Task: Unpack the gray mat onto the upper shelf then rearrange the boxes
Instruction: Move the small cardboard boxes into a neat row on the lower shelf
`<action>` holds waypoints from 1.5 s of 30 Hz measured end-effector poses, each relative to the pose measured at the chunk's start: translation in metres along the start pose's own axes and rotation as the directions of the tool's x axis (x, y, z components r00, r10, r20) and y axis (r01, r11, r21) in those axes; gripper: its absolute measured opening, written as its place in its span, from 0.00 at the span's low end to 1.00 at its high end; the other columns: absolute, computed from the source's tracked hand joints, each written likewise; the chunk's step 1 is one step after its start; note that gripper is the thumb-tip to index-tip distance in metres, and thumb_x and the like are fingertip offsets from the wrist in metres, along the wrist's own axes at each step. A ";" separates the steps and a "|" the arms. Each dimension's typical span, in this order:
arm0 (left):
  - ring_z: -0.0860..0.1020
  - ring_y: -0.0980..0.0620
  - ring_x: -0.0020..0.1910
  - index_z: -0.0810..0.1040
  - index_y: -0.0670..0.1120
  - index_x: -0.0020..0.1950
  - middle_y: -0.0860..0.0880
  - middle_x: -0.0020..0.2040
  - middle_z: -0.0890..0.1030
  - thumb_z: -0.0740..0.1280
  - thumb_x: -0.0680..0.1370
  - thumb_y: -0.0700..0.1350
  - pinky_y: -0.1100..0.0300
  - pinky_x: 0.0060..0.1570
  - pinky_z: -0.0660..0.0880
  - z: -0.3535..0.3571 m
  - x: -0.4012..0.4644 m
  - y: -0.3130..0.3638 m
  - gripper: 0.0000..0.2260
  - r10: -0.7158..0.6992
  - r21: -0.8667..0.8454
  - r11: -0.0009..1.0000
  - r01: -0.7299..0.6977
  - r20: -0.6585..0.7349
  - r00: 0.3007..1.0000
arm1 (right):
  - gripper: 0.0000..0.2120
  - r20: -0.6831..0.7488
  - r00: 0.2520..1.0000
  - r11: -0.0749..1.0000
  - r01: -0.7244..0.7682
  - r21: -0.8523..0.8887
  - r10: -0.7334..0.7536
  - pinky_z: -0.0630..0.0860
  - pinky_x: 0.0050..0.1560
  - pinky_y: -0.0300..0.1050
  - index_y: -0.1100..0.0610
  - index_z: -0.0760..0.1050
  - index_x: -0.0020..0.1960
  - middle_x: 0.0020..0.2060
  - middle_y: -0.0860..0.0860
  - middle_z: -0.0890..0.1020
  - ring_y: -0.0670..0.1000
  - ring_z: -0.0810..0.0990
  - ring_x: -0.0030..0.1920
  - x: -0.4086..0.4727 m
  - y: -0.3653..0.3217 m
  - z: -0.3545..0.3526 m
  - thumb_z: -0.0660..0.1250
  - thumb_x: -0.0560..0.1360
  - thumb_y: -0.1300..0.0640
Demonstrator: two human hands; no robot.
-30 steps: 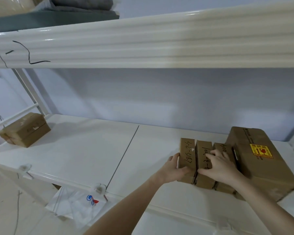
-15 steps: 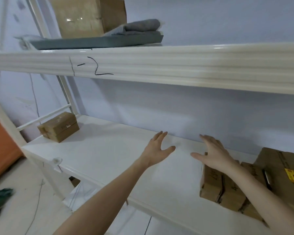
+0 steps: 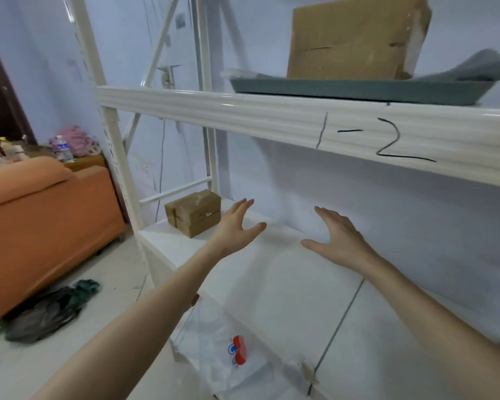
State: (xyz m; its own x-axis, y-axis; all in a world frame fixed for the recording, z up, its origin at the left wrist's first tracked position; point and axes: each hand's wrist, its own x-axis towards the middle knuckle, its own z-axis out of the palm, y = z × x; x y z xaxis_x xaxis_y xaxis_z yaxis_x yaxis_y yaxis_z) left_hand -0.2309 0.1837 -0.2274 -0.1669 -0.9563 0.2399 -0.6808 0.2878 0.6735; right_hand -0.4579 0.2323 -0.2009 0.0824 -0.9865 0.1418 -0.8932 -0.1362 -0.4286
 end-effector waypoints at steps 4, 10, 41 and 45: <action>0.62 0.48 0.74 0.64 0.52 0.74 0.50 0.75 0.64 0.62 0.70 0.64 0.46 0.71 0.62 -0.049 0.022 -0.064 0.34 -0.066 0.024 0.997 0.068 -0.052 0.996 | 0.40 0.038 0.997 0.997 0.067 0.047 -0.069 0.57 0.71 0.50 0.50 0.49 0.77 0.77 0.47 0.56 0.51 0.53 0.76 0.053 -0.056 0.037 0.66 0.73 0.44; 0.63 0.46 0.72 0.60 0.51 0.75 0.46 0.74 0.63 0.67 0.75 0.54 0.51 0.69 0.61 -0.102 0.055 -0.165 0.31 -0.184 -0.030 0.983 0.182 -0.079 0.980 | 0.42 0.122 0.985 0.990 0.111 0.083 -0.121 0.60 0.72 0.53 0.49 0.47 0.77 0.77 0.48 0.54 0.53 0.55 0.75 0.138 -0.127 0.103 0.67 0.72 0.44; 0.69 0.44 0.69 0.50 0.54 0.77 0.48 0.71 0.71 0.61 0.71 0.70 0.52 0.64 0.63 -0.100 0.227 -0.368 0.41 -0.426 -0.257 0.817 0.517 0.335 0.840 | 0.64 0.467 0.749 0.334 -0.641 0.691 0.471 0.70 0.65 0.57 0.44 0.30 0.74 0.71 0.48 0.69 0.57 0.72 0.67 0.323 -0.191 0.297 0.73 0.57 0.31; 0.66 0.46 0.72 0.58 0.56 0.75 0.50 0.73 0.69 0.57 0.64 0.77 0.45 0.71 0.60 -0.096 0.224 -0.375 0.44 -0.440 -0.245 0.788 0.564 0.417 0.795 | 0.58 0.515 0.742 0.189 -0.632 0.752 0.428 0.78 0.53 0.65 0.41 0.41 0.73 0.66 0.49 0.73 0.57 0.79 0.59 0.323 -0.191 0.300 0.76 0.57 0.36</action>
State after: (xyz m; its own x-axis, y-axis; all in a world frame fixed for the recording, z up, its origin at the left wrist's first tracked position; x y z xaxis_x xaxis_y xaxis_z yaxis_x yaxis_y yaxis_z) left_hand 0.0552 -0.1331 -0.3592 -0.1312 -0.9083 -0.3971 -0.4562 -0.3003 0.8377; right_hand -0.1284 -0.0881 -0.3410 -0.0937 -0.8375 -0.5384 0.1116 0.5286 -0.8415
